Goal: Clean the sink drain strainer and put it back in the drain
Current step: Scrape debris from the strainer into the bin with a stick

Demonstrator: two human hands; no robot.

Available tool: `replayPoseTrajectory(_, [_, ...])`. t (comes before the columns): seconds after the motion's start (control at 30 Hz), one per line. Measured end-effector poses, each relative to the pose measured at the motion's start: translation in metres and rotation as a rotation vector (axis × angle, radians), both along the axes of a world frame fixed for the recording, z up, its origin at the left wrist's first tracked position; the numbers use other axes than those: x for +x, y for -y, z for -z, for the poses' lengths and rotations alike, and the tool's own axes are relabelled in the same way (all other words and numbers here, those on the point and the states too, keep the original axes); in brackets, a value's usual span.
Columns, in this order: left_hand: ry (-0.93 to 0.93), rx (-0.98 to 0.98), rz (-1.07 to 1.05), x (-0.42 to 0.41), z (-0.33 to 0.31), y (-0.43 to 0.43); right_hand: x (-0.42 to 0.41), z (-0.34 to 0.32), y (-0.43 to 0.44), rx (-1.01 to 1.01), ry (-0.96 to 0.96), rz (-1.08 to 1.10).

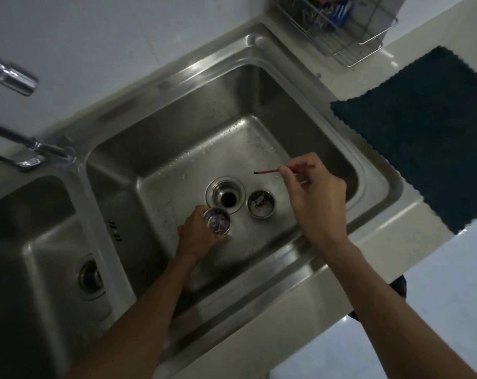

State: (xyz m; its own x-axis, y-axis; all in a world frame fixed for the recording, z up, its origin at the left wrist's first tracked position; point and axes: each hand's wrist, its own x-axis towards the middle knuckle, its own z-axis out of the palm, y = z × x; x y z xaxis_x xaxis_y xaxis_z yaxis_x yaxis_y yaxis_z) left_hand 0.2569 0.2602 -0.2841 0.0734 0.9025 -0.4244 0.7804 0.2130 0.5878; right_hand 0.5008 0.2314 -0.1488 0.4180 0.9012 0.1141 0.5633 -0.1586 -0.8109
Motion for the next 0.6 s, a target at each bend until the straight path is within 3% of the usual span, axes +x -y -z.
replayPoseTrajectory(0.27, [-0.220, 0.311, 0.406, 0.048, -0.006, -0.025, 0.003, -0.005, -0.007, -0.008, 0.017, 0.027])
replayPoseTrajectory(0.4, [-0.244, 0.253, 0.568, 0.085, 0.001, -0.034, 0.015, -0.011, 0.001, -0.032, 0.007, 0.044])
replayPoseTrajectory(0.6, [-0.175, 0.238, 0.459, 0.102, 0.004, -0.029, 0.033, -0.017, 0.023, 0.008, -0.026, 0.081])
